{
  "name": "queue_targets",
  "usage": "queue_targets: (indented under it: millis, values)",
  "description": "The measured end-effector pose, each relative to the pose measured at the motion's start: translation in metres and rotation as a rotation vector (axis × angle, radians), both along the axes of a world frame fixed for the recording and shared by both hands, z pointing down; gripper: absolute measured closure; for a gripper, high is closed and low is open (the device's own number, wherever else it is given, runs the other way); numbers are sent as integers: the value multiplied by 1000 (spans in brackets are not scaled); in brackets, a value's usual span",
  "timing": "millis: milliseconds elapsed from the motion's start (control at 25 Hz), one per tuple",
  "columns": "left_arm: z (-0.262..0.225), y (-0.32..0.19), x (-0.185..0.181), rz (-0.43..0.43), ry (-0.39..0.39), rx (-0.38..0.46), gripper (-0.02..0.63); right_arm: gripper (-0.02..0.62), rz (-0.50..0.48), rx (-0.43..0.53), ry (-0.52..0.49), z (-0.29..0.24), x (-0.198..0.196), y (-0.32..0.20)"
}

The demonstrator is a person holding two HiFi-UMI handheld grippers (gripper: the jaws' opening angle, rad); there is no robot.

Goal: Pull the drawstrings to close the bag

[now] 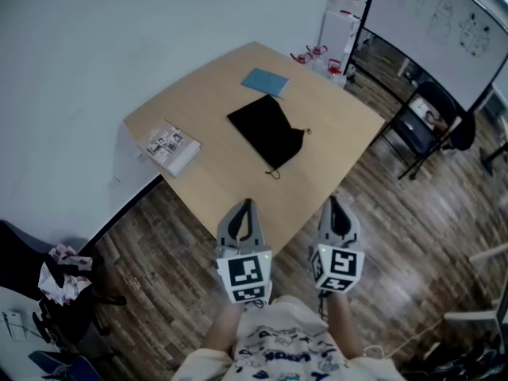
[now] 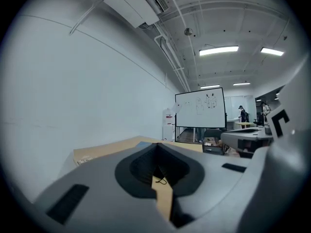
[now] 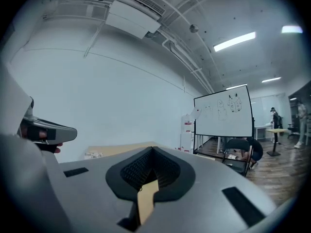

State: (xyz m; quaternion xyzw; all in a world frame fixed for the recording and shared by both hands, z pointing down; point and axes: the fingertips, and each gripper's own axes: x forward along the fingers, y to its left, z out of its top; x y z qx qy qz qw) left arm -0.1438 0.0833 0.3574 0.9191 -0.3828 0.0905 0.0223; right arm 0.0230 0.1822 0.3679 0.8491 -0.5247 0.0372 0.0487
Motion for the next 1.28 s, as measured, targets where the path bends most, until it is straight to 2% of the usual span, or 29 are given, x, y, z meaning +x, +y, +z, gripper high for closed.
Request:
queue_targets:
  millis: [120,400,760,1000,1280]
  values:
    - [11,-10,5,3,-9,-18,606,595,13,-8,-30,11,7,-9]
    - [30,-30,23,16,-32,-48,606,594,43,-45,-33,25,27,-29]
    - [67,-57,59,3,-86,-127,606,594,8,-119,-55,48,62,-62]
    - [104,-88,91,-67,-135,-194,606,594,-52,-178,-58,70,117,-108]
    - [156,-124,139,-165,-223,-319,606,594,-186,-278,-82,106,183,-177]
